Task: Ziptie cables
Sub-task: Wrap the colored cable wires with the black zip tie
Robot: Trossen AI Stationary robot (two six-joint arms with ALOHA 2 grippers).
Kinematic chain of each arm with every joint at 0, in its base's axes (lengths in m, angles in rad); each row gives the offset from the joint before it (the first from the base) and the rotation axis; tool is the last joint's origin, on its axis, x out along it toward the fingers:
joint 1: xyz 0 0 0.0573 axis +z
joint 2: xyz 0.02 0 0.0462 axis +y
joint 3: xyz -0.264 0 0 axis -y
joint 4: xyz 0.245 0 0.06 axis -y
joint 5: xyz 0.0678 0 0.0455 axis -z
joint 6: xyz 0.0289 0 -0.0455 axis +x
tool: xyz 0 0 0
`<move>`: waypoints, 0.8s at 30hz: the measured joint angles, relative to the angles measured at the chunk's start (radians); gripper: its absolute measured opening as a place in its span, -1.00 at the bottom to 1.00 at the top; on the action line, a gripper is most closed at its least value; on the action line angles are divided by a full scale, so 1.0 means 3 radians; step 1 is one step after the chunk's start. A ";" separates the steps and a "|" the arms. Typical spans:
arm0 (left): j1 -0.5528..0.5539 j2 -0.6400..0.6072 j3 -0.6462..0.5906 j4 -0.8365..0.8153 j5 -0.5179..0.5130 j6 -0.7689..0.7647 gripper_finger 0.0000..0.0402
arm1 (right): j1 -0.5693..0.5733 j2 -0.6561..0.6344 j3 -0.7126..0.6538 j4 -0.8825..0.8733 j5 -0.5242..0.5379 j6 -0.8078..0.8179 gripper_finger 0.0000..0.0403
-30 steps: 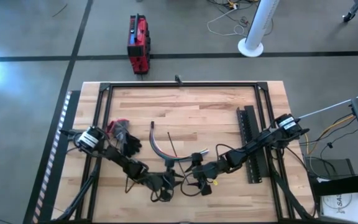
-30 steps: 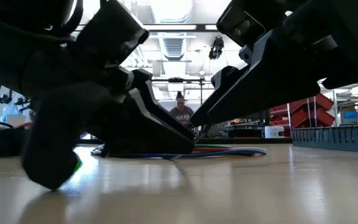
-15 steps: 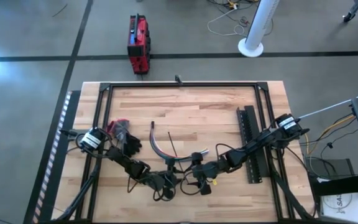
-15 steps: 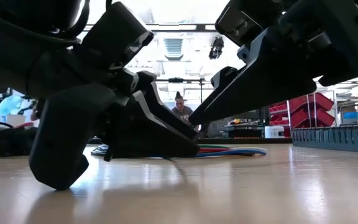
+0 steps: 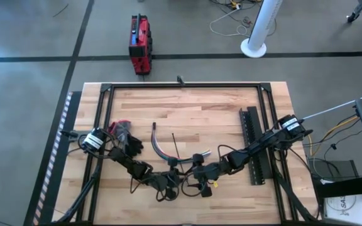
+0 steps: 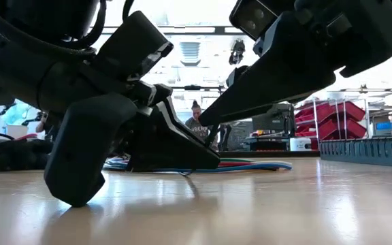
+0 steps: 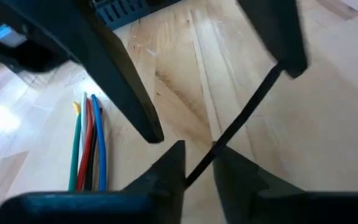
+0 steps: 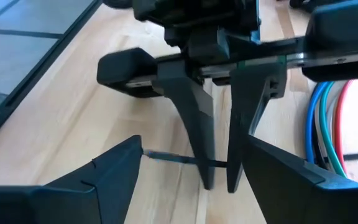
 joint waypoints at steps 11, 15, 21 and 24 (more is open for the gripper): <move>0.0004 0.0005 -0.0009 0.0039 -0.0046 -0.0044 -1.00 | 0.0042 -0.0085 0.0049 -0.0196 -0.0093 -0.0279 0.29; 0.0005 0.0012 -0.0066 0.0213 -0.0075 -0.0016 -1.00 | 0.0088 -0.0155 0.0047 -0.0290 -0.0009 -0.0400 0.23; 0.0004 0.0017 -0.0159 0.0540 -0.0170 0.0103 -1.00 | 0.0274 -0.0105 -0.0307 0.0476 0.0575 -0.0426 0.08; 0.0002 0.0016 -0.0181 0.0564 -0.0165 0.0106 -1.00 | 0.0283 0.0041 -0.0538 0.1048 0.0698 -0.0405 0.01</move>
